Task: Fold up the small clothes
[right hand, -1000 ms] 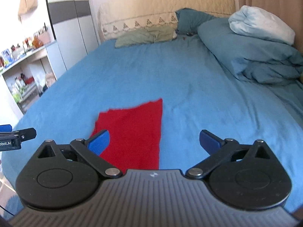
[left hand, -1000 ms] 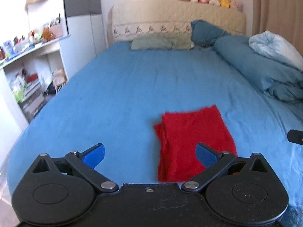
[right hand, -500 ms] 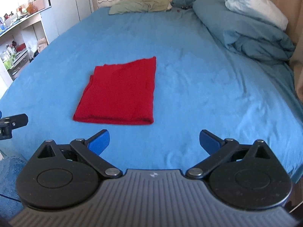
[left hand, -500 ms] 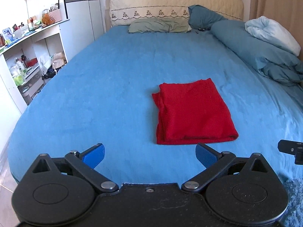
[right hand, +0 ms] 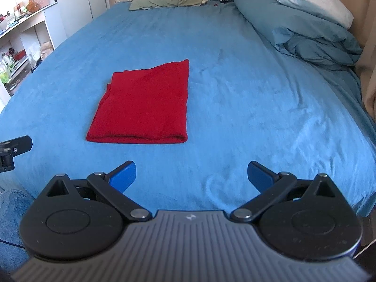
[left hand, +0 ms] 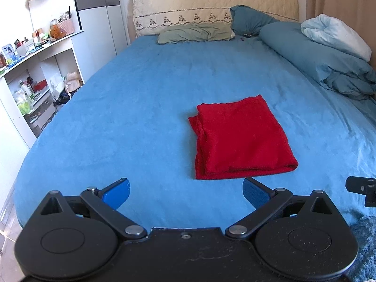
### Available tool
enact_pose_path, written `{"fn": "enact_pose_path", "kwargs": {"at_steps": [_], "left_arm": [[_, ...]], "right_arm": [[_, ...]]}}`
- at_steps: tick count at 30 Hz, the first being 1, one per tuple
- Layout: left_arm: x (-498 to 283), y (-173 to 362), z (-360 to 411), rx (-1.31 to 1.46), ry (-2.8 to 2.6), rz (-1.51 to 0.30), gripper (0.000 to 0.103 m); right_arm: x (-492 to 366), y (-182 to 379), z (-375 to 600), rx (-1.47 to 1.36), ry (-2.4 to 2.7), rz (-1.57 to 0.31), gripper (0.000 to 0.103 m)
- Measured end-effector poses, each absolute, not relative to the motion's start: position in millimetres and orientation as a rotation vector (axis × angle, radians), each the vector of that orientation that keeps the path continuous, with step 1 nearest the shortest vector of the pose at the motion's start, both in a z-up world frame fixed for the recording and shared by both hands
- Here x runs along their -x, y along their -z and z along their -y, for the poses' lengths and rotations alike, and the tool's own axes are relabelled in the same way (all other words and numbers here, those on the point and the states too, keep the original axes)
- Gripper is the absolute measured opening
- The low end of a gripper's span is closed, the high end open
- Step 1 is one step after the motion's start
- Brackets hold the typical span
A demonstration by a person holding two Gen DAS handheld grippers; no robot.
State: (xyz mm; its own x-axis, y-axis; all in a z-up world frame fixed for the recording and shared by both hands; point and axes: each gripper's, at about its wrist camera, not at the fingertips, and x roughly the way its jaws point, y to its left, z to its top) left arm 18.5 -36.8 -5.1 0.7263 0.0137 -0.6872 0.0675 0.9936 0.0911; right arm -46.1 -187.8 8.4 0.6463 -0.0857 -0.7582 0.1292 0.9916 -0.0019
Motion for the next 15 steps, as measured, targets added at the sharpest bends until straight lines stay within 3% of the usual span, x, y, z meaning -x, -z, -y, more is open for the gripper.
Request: {"fn": "enact_pose_path", "kwargs": {"at_steps": [15], "left_arm": [[-19.7,3.7,35.5,-0.105,0.034,-0.751,0.103]], "right_arm": [[44.9,-7.5,187.3,-0.052,0.126,-0.867,0.103]]}}
